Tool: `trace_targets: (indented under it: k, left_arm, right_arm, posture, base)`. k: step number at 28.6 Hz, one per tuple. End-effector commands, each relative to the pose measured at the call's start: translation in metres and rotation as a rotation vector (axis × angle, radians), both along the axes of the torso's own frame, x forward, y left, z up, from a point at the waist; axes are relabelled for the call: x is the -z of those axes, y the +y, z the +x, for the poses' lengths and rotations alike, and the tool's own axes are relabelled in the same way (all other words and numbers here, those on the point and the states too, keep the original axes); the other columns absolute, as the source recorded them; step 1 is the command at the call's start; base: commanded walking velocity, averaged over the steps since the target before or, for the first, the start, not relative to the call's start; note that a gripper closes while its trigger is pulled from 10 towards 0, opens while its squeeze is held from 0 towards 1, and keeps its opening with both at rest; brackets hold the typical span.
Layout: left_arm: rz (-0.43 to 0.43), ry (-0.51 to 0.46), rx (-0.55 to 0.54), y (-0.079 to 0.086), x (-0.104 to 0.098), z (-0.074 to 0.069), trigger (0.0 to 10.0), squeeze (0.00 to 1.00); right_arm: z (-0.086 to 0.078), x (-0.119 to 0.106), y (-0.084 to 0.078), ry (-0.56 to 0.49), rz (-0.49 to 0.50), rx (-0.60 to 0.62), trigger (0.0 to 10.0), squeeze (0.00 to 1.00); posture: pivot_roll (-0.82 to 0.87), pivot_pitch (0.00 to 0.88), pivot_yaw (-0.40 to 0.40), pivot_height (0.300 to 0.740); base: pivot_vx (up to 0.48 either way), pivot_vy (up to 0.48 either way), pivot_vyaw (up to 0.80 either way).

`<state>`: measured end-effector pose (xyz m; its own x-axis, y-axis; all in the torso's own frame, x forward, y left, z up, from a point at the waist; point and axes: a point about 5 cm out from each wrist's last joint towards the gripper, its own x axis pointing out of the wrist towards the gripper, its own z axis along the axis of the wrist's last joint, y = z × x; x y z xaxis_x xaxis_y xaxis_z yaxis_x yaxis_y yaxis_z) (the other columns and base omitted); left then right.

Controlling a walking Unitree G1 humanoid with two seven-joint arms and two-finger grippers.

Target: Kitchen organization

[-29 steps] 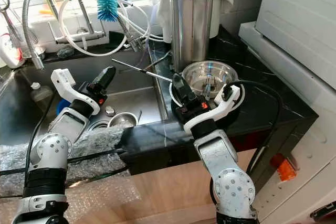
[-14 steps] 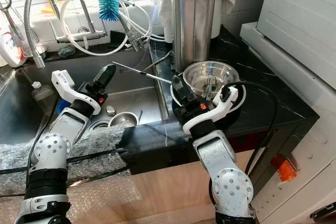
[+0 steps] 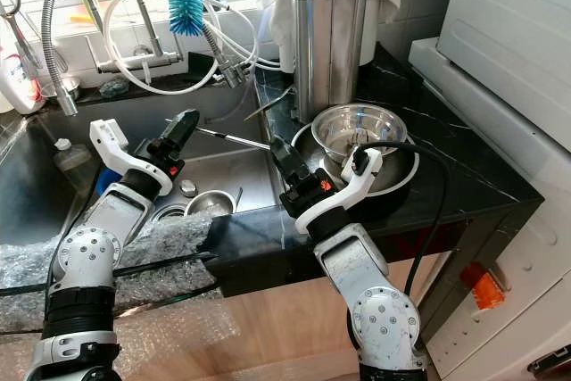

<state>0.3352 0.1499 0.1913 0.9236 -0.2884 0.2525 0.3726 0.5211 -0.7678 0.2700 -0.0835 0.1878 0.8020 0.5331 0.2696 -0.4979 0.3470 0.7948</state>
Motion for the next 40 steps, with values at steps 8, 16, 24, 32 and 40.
trace_targets:
  k: [8, 16, 24, 32, 40]
  left_arm:
    - [-0.005, -0.003, -0.029, 0.004, -0.003, 0.000, 0.0, 0.00]
    - [-0.090, 0.006, -0.039, 0.009, -0.006, 0.001, 0.0, 0.00]
    - [-0.259, 0.058, -0.056, 0.017, -0.008, 0.005, 0.0, 0.00]
    - [-0.313, 0.087, -0.059, 0.020, -0.007, 0.006, 0.0, 0.00]
    - [-0.397, 0.130, -0.057, 0.021, -0.004, 0.007, 0.0, 0.00]
  right_arm:
    - [-0.003, 0.002, 0.008, 0.001, 0.001, -0.037, 10.0, 0.00]
    - [0.000, 0.006, 0.008, -0.002, -0.018, -0.021, 10.0, 0.00]
    - [0.002, 0.008, 0.009, -0.028, -0.055, -0.004, 10.0, 0.00]
    - [0.004, 0.009, 0.011, -0.043, -0.064, 0.004, 10.0, 0.00]
    - [0.004, 0.011, 0.011, -0.045, -0.080, 0.017, 10.0, 0.00]
  posture:
    - [-0.11, 0.000, 0.085, 0.740]
    - [-0.10, 0.000, 0.085, 0.740]
    - [-0.10, 0.000, 0.088, 0.740]
    - [-0.10, 0.000, 0.093, 0.740]
    - [-0.10, 0.000, 0.098, 0.740]
  base:
    - [0.000, 0.000, 0.00]
    - [0.000, 0.000, 0.00]
    - [0.000, 0.000, 0.00]
    - [0.000, 0.000, 0.00]
    - [0.000, 0.000, 0.00]
